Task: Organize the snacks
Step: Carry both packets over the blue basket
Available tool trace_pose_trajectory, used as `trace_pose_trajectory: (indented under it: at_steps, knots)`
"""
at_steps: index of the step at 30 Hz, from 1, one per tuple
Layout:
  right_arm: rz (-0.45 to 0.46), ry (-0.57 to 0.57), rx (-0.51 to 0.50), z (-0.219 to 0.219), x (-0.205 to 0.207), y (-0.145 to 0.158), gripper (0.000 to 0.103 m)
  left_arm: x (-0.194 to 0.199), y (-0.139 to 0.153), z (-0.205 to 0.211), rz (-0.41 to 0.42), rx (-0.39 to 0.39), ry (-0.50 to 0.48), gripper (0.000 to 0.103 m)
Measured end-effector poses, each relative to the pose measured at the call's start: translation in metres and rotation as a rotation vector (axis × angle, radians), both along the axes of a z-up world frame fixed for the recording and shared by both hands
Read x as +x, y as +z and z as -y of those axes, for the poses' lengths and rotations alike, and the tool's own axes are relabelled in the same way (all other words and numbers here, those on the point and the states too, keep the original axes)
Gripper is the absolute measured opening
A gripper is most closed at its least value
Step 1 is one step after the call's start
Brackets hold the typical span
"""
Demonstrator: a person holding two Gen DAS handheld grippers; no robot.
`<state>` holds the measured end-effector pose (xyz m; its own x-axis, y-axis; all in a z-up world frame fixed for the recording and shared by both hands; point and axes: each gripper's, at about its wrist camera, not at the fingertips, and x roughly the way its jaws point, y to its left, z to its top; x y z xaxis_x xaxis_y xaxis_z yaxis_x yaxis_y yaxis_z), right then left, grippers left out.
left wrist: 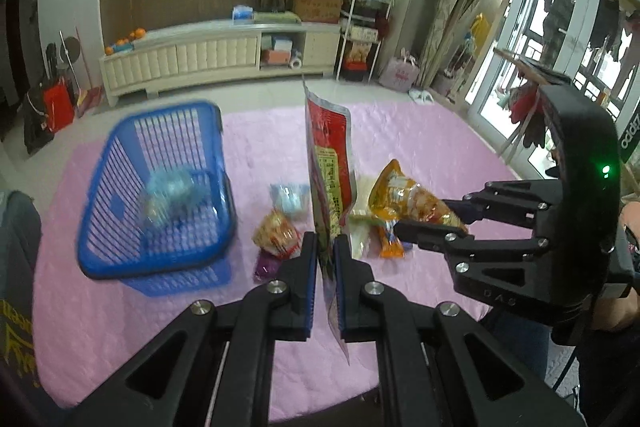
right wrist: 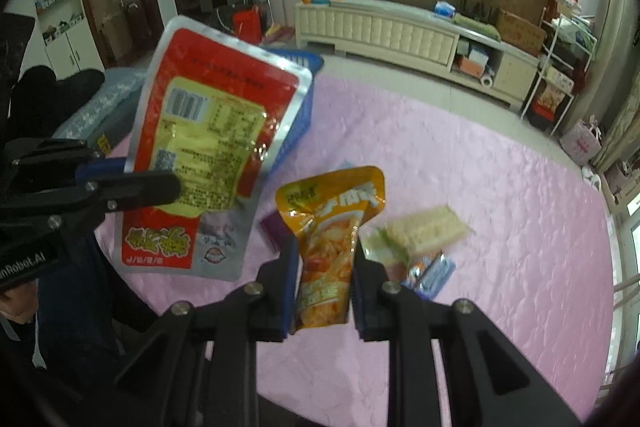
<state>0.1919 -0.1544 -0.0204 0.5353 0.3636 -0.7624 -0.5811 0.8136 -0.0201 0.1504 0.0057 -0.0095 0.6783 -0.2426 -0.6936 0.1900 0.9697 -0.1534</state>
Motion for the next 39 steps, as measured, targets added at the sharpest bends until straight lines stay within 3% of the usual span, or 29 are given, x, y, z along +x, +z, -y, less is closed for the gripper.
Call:
trace_pose_trajectory:
  at_steps: [7,14,28,39]
  knots:
    - [0.054,0.032,0.036,-0.034,0.017,0.031,0.027,0.017,0.030,-0.033,0.035,0.031,0.023,0.007]
    - [0.070,0.062,0.062,-0.080,0.042,0.043,0.028,0.036,0.034,-0.068,0.037,0.063,0.063,0.007]
    - [-0.001,0.137,0.040,-0.148,0.094,0.017,0.028,0.085,0.018,-0.139,-0.017,0.095,0.157,0.007]
    - [-0.052,0.109,-0.027,-0.176,0.148,-0.017,0.031,0.114,-0.007,-0.153,-0.071,0.089,0.199,0.007]
